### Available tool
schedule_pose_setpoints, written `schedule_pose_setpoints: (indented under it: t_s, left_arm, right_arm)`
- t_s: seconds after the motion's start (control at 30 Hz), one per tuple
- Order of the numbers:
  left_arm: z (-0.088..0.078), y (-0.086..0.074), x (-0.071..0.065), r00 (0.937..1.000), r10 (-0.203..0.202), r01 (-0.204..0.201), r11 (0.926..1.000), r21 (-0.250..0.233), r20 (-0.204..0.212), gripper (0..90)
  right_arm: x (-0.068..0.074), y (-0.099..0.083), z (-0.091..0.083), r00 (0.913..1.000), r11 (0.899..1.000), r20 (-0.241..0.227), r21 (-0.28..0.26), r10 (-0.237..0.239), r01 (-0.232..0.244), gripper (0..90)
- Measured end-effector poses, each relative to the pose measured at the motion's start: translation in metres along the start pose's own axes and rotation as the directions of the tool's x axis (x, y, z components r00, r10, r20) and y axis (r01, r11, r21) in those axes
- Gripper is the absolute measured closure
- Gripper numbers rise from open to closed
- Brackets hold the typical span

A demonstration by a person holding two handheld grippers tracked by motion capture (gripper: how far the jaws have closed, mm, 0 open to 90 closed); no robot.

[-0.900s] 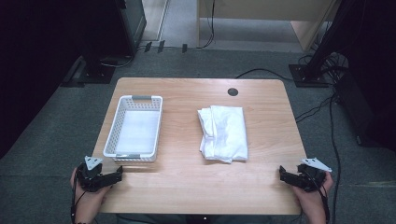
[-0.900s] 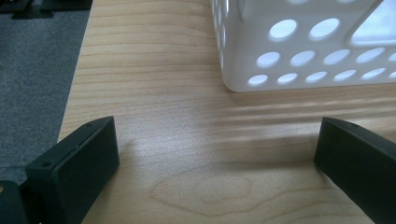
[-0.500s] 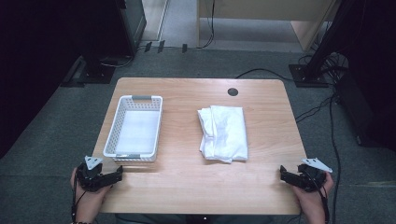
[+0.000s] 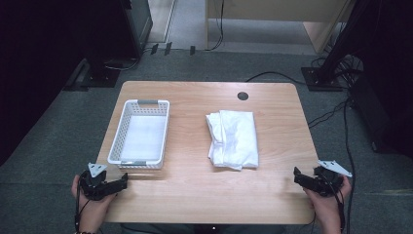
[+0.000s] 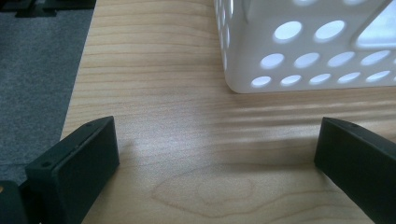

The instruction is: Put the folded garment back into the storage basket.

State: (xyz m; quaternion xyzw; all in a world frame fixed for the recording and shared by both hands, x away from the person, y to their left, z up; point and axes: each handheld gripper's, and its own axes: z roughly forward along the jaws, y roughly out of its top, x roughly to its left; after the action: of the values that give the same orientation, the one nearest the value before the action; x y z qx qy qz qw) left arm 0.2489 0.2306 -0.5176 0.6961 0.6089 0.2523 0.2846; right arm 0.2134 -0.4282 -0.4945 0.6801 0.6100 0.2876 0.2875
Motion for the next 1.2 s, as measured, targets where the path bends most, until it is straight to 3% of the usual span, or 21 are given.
schedule_pose_setpoints:
  t_s: [0.37, 1.2]
  left_arm:
    - [0.000, 0.000, 0.000, 1.0000, 0.000, 0.000, 1.0000, 0.000, 0.000, 0.0]
    - [0.000, 0.000, 0.000, 1.0000, 0.000, 0.000, 1.0000, 0.000, 0.000, 0.0]
  right_arm:
    - [0.015, 0.021, -0.008, 0.9999, 1.000, -0.009, -0.024, -0.014, 0.014, 0.9]
    - [0.078, 0.054, 0.001, 0.9923, 0.996, -0.090, -0.048, -0.085, 0.081, 0.8]
